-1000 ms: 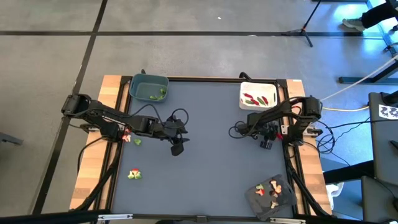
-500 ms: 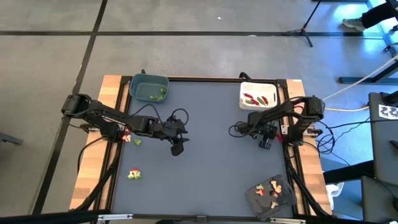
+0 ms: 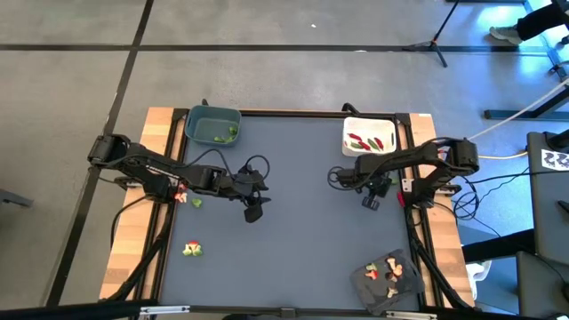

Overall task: Sort produce into baskets
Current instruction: Put the green bell pepper into the blue bin

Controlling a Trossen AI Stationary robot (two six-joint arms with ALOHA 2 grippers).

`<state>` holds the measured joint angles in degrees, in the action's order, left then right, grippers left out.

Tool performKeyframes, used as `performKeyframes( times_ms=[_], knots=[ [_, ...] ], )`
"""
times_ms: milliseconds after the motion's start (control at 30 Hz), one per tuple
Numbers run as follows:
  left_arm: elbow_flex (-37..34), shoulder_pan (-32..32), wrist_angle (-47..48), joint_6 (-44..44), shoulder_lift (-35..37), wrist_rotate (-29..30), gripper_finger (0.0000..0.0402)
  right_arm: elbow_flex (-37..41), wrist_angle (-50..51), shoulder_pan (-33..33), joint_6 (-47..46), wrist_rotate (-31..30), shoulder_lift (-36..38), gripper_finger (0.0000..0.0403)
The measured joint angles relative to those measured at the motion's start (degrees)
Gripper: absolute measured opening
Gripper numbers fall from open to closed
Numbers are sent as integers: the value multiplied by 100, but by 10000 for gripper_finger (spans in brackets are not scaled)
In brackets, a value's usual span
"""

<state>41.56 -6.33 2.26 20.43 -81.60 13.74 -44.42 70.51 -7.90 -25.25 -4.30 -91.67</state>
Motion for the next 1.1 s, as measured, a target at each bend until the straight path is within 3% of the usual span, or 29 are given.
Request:
performKeyframes(
  times_ms=[133,333,500,767,1100],
  knots=[
    [0,0,0,4,0,0,180,30,146,0,-75,60,-41,59],
    [0,0,-2,2,0,0,180,37,430,-4,-299,-742,-40,147],
    [0,0,-4,0,0,0,180,37,390,-331,-300,-815,-42,202],
    [1,0,-4,7,0,0,180,37,211,-1047,22,-779,-44,202],
    [1,0,0,-105,0,-3,180,467,-133,-1241,487,-557,-47,179]
  ],
)
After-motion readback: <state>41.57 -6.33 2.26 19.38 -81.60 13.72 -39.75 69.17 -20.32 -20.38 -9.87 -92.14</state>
